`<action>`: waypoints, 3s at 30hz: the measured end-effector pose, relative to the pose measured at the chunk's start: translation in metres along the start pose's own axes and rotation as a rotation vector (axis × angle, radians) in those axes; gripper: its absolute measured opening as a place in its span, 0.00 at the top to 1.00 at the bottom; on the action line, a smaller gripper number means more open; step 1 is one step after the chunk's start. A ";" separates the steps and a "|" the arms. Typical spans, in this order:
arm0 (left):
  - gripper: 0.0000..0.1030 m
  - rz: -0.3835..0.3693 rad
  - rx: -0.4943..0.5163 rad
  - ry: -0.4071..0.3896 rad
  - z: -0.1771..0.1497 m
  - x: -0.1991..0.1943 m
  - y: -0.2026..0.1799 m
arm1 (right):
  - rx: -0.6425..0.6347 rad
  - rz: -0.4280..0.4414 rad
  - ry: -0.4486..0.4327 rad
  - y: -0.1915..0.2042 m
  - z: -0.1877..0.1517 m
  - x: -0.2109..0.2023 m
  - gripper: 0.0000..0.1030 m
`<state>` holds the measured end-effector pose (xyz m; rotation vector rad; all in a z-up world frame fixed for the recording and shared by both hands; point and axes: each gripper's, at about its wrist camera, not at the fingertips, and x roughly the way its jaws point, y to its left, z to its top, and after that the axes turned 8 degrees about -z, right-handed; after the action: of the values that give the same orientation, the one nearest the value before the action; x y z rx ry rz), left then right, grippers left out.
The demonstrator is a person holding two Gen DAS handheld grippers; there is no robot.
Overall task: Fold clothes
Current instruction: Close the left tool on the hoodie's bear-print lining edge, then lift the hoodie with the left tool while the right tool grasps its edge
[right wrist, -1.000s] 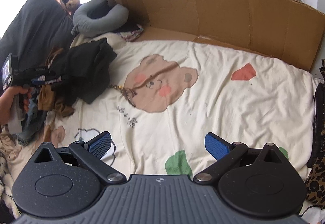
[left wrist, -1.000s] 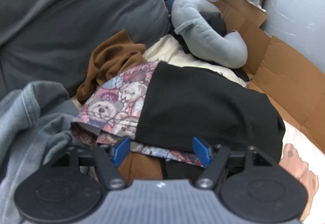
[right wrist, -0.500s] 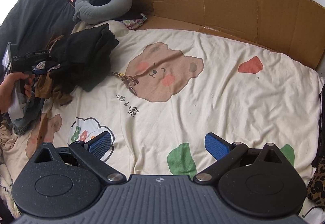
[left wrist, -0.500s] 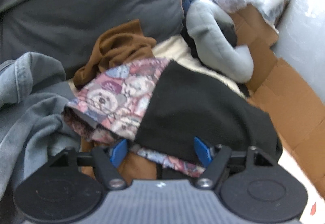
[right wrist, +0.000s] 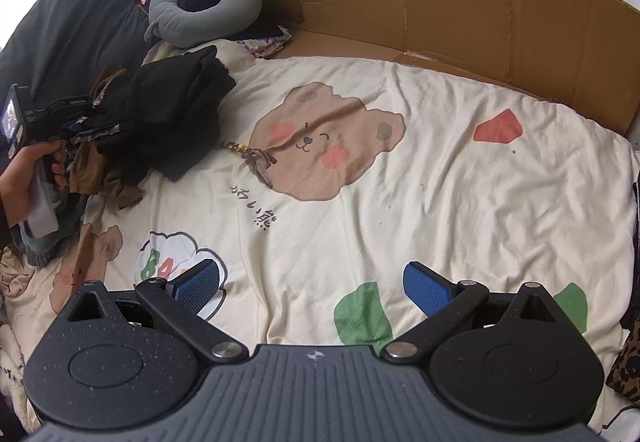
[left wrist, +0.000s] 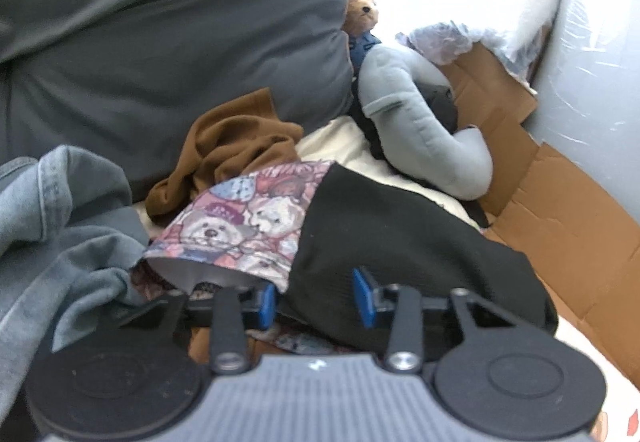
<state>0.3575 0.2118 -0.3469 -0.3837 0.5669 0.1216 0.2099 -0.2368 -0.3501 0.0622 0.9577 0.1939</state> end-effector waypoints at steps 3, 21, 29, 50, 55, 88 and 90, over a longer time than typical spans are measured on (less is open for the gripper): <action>0.78 0.010 0.019 -0.007 -0.003 0.001 -0.003 | -0.004 0.001 0.002 0.001 -0.001 0.001 0.02; 0.96 -0.124 0.130 -0.038 -0.011 -0.050 -0.047 | 0.039 0.032 -0.046 -0.008 0.003 -0.006 0.02; 0.96 -0.227 0.148 0.010 -0.032 -0.077 -0.077 | 0.074 0.055 -0.054 -0.014 0.006 -0.009 0.03; 0.97 -0.517 0.258 0.174 -0.097 -0.124 -0.163 | 0.175 0.235 -0.024 -0.021 0.013 -0.018 0.30; 0.97 -0.569 0.295 0.235 -0.116 -0.131 -0.176 | 0.198 0.276 -0.021 -0.020 0.016 -0.020 0.33; 0.97 -0.834 0.688 0.503 -0.233 -0.184 -0.233 | 0.237 0.258 0.246 -0.014 -0.011 0.020 0.72; 0.97 -0.844 0.706 0.506 -0.237 -0.185 -0.237 | 0.233 0.263 0.257 -0.013 -0.011 0.021 0.72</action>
<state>0.1355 -0.0993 -0.3541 0.0711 0.8540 -0.9916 0.2142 -0.2453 -0.3757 0.3863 1.2247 0.3378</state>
